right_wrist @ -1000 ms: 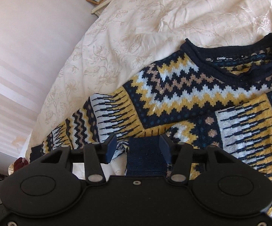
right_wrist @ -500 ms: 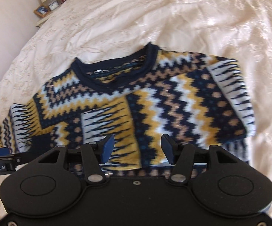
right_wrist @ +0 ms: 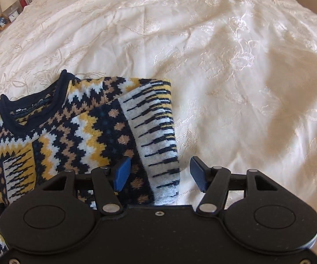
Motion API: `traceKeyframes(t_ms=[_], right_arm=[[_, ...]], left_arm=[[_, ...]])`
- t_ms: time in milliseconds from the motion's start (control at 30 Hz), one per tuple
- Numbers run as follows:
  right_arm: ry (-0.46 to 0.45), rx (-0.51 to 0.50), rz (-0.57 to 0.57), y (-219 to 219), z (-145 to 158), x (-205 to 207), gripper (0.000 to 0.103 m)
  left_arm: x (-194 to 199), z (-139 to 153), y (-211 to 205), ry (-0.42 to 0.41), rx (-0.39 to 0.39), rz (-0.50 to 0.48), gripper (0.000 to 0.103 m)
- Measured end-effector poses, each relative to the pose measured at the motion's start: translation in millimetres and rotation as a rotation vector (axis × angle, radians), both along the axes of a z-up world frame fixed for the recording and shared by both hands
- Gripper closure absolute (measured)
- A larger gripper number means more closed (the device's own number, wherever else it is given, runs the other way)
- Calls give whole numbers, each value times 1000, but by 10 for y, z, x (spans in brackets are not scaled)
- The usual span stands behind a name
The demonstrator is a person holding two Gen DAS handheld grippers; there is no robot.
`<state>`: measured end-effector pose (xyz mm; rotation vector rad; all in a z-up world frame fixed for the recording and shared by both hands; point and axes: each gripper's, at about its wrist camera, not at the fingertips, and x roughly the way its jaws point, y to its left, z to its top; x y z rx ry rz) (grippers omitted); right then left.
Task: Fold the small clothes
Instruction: 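Withdraw the right tool and move the left tool to the other cuff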
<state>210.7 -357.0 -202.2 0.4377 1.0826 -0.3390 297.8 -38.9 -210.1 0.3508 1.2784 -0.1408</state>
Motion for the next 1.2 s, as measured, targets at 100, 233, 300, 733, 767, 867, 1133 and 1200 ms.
traceKeyframes(t_ms=[100, 233, 300, 733, 767, 867, 1133, 1200], right_arm=[[-11, 45, -58, -129, -55, -61, 77], [-27, 88, -133, -206, -117, -154, 77], [-28, 83, -140, -194, -128, -154, 77], [-69, -338, -41, 236, 451, -244, 31], [-97, -386, -28, 299, 539, -267, 18], [-178, -475, 23, 519, 753, -356, 7], [-197, -418, 138, 1084, 955, -365, 1], [-187, -361, 173, 1209, 945, -372, 2]], left_arm=[[-16, -16, 1, -16, 2, 8, 0], [-30, -40, 37, -18, -19, 21, 0], [-21, -37, 49, -5, -14, 24, 0], [-193, 283, 105, -48, -26, 23, 12], [-237, 342, 139, -60, -41, 23, 12], [-373, 530, 245, -101, -72, 29, 12], [-645, 820, 610, -170, -72, 99, 12], [-701, 855, 771, -186, -70, 121, 12]])
